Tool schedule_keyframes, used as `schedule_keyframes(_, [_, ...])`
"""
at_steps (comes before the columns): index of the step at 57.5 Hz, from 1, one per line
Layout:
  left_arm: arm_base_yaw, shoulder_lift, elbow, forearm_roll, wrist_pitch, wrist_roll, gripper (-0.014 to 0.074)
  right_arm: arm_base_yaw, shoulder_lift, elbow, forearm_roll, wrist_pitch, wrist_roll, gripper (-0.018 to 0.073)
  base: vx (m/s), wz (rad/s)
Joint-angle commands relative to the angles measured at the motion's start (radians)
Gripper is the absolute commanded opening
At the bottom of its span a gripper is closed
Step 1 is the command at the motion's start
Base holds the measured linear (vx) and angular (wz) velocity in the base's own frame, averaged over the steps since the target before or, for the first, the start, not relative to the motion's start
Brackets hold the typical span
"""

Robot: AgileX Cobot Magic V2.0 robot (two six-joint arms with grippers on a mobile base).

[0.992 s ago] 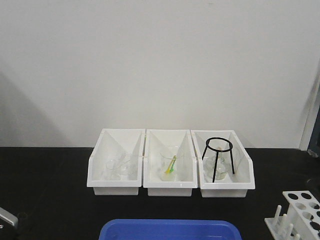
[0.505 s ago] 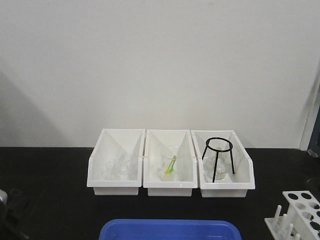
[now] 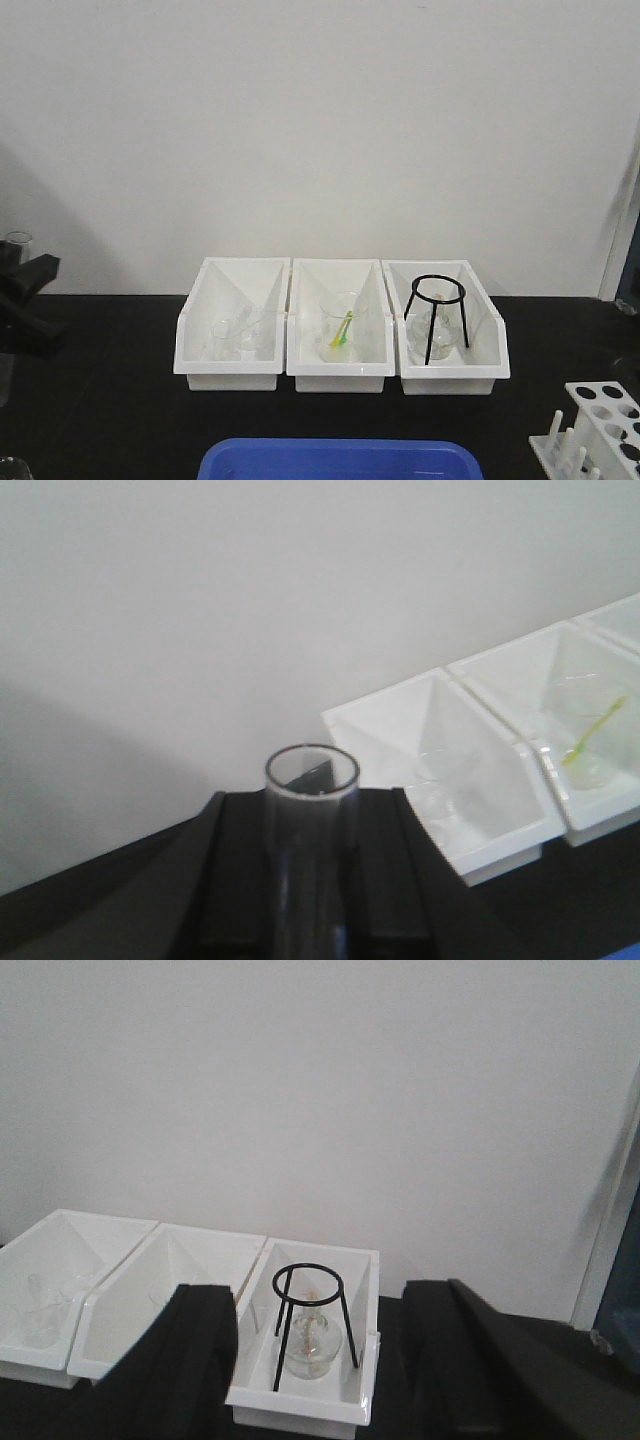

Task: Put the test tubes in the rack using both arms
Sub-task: 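Bring the tube toward the right gripper and grasp it with the right gripper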

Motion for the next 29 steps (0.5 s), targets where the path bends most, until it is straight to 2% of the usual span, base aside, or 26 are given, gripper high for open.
schedule_keyframes(1, [-0.082,-0.022,-0.044,-0.008,-0.082,-0.009,-0.002,-0.003,0.027,-0.036,0.038,-0.028,-0.005,0.0423,0.0,0.0])
schedule_keyframes(8, [-0.186,-0.007,-0.044,-0.008,-0.119,-0.013,-0.002,0.001,0.085,-0.036,0.097,0.022,-0.024,0.0423,0.0,0.0])
schedule_keyframes(12, [-0.238,0.01,-0.044,-0.008,-0.139,-0.053,-0.002,0.025,0.122,-0.036,0.128,0.029,-0.061,0.0423,0.0,0.0])
schedule_keyframes(18, [-0.301,0.042,-0.044,-0.008,-0.168,-0.12,-0.002,0.107,0.179,-0.036,0.174,0.016,-0.123,0.0423,0.0,0.0])
schedule_keyframes(29, [-0.41,0.076,-0.044,-0.008,-0.231,-0.256,-0.002,0.326,0.292,-0.036,0.234,-0.071,-0.174,0.0423,0.0,0.0])
